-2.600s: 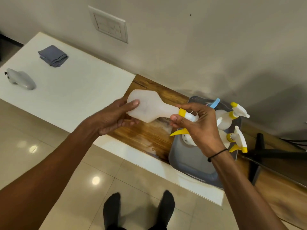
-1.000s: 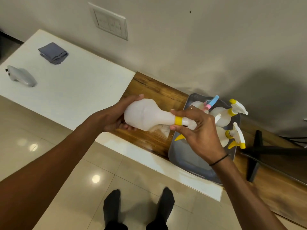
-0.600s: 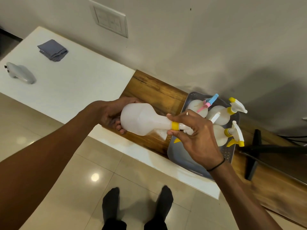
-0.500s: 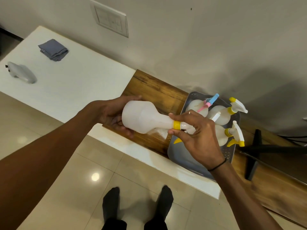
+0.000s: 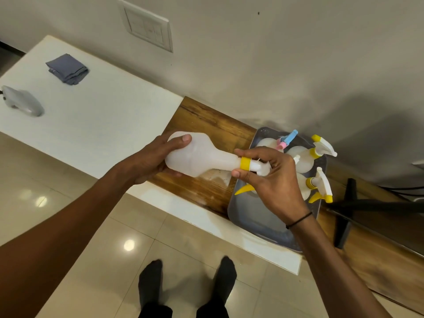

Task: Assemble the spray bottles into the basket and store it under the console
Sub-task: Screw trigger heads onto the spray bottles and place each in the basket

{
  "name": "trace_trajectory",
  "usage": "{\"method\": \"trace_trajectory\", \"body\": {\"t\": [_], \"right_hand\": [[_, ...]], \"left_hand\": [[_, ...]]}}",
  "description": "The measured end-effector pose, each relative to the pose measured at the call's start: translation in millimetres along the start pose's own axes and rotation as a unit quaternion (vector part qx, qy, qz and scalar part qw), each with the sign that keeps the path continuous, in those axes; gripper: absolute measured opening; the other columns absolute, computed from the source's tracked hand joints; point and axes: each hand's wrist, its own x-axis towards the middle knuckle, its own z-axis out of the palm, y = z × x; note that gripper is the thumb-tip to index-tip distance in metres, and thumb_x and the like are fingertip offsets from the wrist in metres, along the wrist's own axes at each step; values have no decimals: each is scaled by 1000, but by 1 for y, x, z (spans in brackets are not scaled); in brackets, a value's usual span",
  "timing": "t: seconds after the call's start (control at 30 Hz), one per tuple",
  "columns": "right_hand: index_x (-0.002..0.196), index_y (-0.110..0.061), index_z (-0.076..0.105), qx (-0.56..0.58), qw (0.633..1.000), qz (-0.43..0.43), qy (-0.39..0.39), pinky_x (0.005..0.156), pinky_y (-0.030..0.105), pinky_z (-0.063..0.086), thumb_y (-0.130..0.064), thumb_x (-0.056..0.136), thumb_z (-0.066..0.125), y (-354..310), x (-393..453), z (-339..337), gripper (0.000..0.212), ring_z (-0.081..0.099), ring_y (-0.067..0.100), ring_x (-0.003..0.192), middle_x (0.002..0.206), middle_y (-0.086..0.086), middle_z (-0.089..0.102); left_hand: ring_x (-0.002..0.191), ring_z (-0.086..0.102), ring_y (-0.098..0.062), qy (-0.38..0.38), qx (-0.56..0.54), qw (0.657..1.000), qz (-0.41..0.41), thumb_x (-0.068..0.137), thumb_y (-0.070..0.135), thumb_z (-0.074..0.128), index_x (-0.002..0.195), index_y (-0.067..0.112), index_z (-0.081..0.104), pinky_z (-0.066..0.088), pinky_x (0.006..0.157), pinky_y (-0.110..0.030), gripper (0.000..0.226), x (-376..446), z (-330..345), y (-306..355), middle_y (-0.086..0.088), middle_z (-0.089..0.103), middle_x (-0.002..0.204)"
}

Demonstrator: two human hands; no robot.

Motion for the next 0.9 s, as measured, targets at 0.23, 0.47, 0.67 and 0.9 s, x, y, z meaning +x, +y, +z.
{"method": "trace_trajectory", "body": {"t": [0.23,0.47,0.67,0.9], "right_hand": [[112,-9,79,25,998,43,-25,66,22,61,-18,77,89,0,2,-3,37,78,14,72,95,6,80],[113,-1,76,108,989,97,-23,59,27,62,-11,83,83,2,-1,-2,33,77,22,62,88,24,76],[107,10,73,192,969,153,-32,56,29,61,-6,87,78,3,-3,3,25,74,28,58,79,34,72],[110,4,75,242,954,178,-19,62,28,63,-20,79,81,3,-13,9,39,76,24,63,80,23,77]], "left_hand": [[113,72,-25,15,26,998,47,53,84,82,130,41,60,65,69,-37,91,-2,5,3,3,67,125],[125,63,-21,-45,27,988,147,68,31,92,134,43,53,63,82,-37,78,-6,-2,-3,18,59,130],[131,60,-25,-98,-24,972,210,61,2,90,127,34,50,63,81,-39,84,-7,-1,-6,6,54,143],[142,49,-35,-169,-216,942,196,79,24,86,111,20,65,56,100,-49,38,-11,8,5,-12,51,150]]}}
